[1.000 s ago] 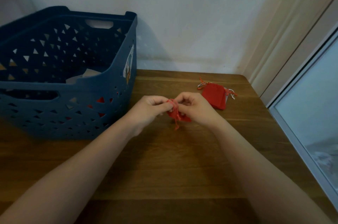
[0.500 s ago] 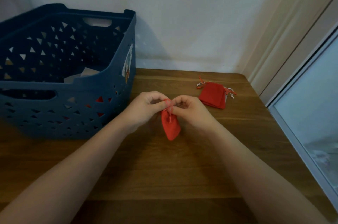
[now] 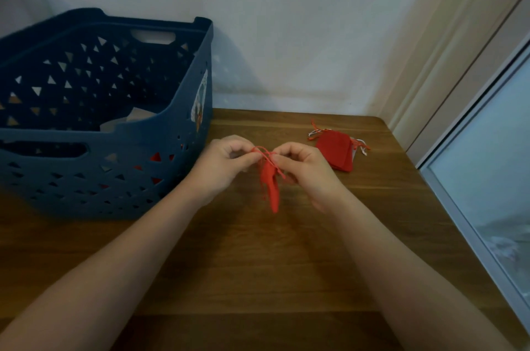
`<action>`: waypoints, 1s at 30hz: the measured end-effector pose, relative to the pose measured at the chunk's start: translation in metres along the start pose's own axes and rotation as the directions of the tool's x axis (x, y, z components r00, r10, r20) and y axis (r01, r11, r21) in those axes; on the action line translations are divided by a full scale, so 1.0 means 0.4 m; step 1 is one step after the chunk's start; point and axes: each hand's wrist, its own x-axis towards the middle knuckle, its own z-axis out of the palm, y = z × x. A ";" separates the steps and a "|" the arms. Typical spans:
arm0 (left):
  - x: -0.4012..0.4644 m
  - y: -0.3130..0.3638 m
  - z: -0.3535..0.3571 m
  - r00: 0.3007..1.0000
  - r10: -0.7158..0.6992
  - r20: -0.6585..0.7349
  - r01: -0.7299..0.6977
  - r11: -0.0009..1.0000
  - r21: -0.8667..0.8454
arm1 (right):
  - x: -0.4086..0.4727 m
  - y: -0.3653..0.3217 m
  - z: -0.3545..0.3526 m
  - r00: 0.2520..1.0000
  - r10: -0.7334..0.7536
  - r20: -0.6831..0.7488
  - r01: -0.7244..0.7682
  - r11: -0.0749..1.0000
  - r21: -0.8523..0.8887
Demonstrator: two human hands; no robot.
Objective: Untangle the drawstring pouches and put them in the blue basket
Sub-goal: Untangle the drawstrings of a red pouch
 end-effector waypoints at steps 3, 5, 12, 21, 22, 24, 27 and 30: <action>-0.001 0.006 0.006 0.996 0.085 -0.002 -0.083 0.976 0.200 | -0.003 -0.001 0.000 0.999 0.006 0.051 -0.003 0.998 -0.062; -0.005 0.010 0.012 0.990 0.139 -0.018 -0.126 0.936 0.327 | -0.004 -0.006 0.000 0.994 0.005 0.106 0.010 0.990 -0.141; -0.015 0.022 0.020 0.993 0.111 -0.030 -0.100 0.964 0.247 | 0.006 0.002 0.008 0.998 0.065 -0.002 -0.065 0.991 -0.113; -0.013 0.035 0.017 0.980 0.189 -0.067 -0.176 0.970 0.167 | 0.013 0.000 0.026 1.000 0.021 -0.009 -0.022 0.997 -0.070; -0.012 0.037 0.016 0.981 0.183 -0.068 -0.172 0.975 0.140 | 0.015 0.002 0.025 0.999 0.036 0.004 -0.035 0.997 -0.067; -0.012 0.041 0.013 0.985 0.157 -0.070 -0.155 0.987 0.044 | 0.017 0.005 0.025 0.996 0.072 0.048 -0.070 0.997 -0.027; -0.014 0.046 0.011 0.992 0.113 -0.064 -0.119 0.988 -0.095 | 0.018 -0.002 0.024 0.994 0.083 0.071 -0.082 0.997 -0.009; -0.017 0.032 0.010 0.994 0.100 -0.046 -0.103 0.993 -0.058 | 0.030 -0.013 0.011 1.000 -0.009 -0.019 0.004 0.962 -0.274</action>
